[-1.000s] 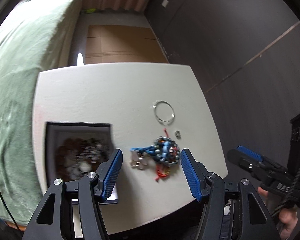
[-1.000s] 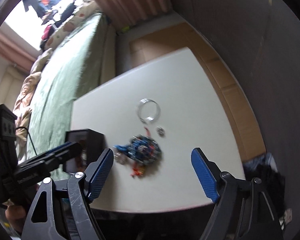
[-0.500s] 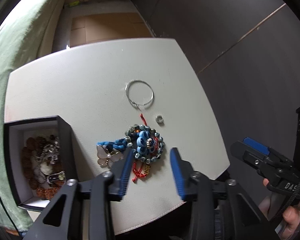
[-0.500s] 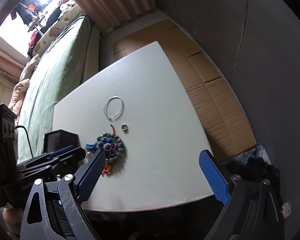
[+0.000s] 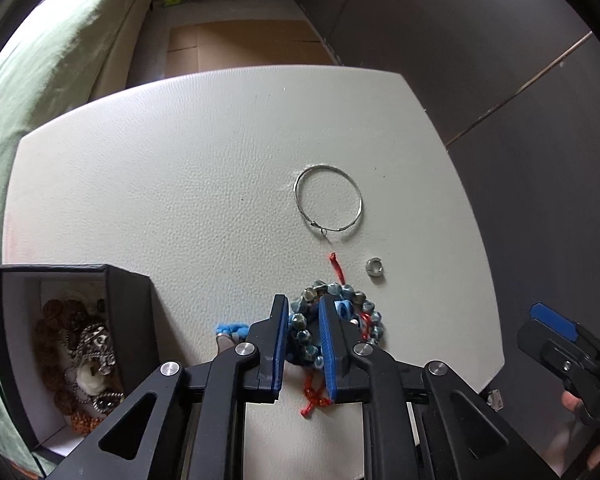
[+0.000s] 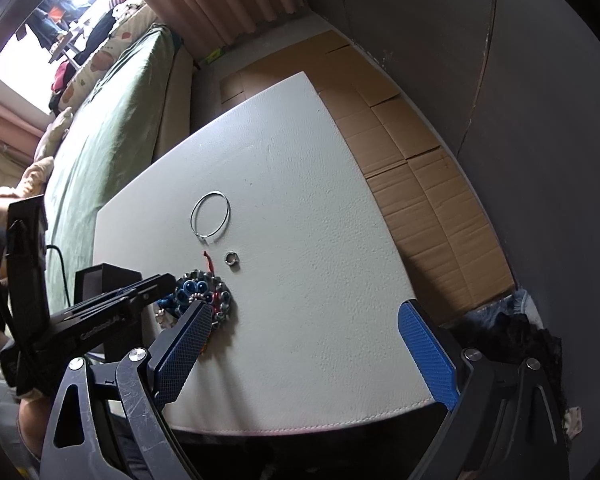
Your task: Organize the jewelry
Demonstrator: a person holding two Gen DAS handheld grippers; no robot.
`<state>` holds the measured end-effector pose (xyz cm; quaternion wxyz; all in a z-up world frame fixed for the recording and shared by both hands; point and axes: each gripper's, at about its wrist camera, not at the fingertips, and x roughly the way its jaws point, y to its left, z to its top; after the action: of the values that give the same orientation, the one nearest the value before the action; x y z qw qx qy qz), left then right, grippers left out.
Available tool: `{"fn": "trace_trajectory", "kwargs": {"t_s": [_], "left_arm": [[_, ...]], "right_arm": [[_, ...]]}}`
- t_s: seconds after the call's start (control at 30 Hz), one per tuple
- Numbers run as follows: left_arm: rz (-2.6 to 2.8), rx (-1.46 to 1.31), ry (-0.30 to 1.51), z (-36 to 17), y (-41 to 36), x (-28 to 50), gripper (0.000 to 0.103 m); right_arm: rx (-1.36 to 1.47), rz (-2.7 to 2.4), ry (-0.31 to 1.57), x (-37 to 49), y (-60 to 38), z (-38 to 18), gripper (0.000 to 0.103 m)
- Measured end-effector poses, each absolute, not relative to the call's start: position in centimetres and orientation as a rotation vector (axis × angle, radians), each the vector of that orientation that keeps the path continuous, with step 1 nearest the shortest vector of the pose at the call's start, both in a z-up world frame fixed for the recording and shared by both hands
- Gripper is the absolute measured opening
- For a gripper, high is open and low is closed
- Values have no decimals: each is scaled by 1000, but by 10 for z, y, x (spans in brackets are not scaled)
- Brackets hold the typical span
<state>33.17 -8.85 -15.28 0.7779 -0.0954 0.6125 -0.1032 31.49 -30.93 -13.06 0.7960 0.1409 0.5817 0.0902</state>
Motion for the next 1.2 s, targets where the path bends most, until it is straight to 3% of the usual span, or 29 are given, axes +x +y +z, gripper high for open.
{"fn": "trace_trajectory", "kwargs": {"t_s": [0.23,0.27,0.33,1.0,1.07,1.2], "left_arm": [[-222,-183,1348,-166,-88,336,16],[-232,-189,1347,-166,-88,336,10],[-257,-206,1346,-164,-87,335,9],[-424,-349,1164,-85,-43,300,9],[-414,-354,1150,-80,-34,296,9],[-397,-379,1127,-70,-14,289,9]], "right_arm": [[294,196,1251,320,-303,-131,94],[294,195,1252,320,-302,-131,94],[293,197,1250,320,-299,-130,94],[292,290,1238,314,-253,-119,94],[271,308,1237,315,-241,-120,89],[238,332,1274,317,-217,-130,68]]}}
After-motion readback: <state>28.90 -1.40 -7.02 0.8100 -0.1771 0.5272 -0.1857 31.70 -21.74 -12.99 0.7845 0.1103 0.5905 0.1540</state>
